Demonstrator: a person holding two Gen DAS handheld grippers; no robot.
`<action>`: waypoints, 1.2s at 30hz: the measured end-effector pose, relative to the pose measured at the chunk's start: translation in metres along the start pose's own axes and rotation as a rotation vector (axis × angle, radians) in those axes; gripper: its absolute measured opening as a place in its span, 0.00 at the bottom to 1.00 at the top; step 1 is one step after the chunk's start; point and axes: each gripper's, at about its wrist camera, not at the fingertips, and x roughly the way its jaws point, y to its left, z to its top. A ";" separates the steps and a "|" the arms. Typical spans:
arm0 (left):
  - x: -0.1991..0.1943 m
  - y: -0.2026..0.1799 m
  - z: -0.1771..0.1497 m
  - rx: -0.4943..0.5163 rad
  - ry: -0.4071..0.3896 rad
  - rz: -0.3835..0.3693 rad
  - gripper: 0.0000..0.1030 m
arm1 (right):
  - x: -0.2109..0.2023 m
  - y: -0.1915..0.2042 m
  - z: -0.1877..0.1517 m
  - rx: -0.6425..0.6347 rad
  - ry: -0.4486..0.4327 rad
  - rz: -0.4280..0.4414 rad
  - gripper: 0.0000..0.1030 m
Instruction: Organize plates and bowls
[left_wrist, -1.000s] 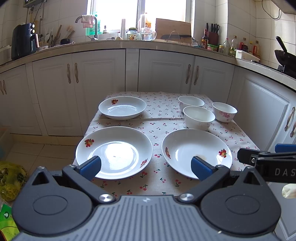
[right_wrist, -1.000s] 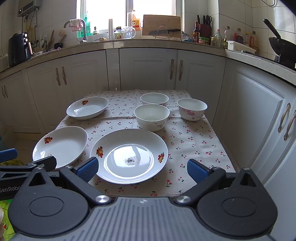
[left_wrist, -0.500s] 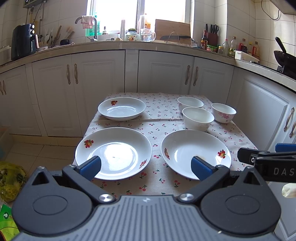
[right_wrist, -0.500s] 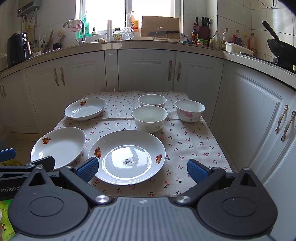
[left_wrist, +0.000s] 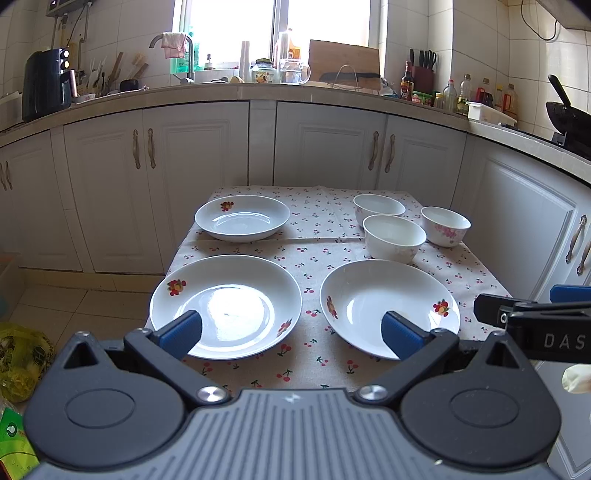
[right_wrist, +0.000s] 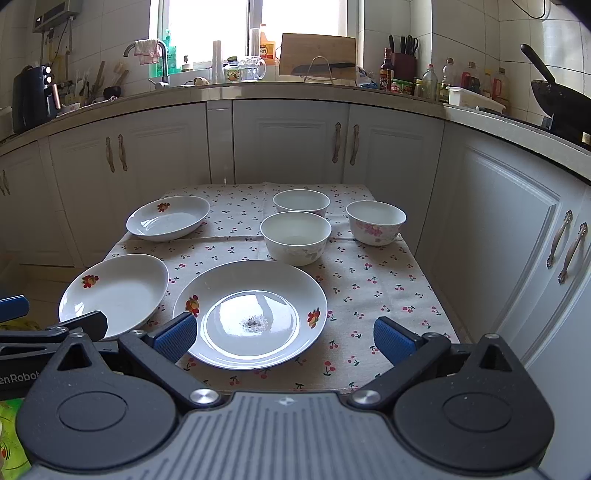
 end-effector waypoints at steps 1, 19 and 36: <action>0.000 0.000 0.000 0.000 0.000 -0.001 0.99 | 0.000 0.000 0.000 0.000 -0.001 -0.001 1.00; 0.000 0.000 0.000 -0.001 -0.001 0.000 0.99 | -0.001 0.001 0.000 -0.003 -0.006 -0.006 1.00; 0.000 -0.001 0.000 -0.001 0.000 0.000 0.99 | -0.001 -0.001 0.000 -0.004 -0.006 -0.009 1.00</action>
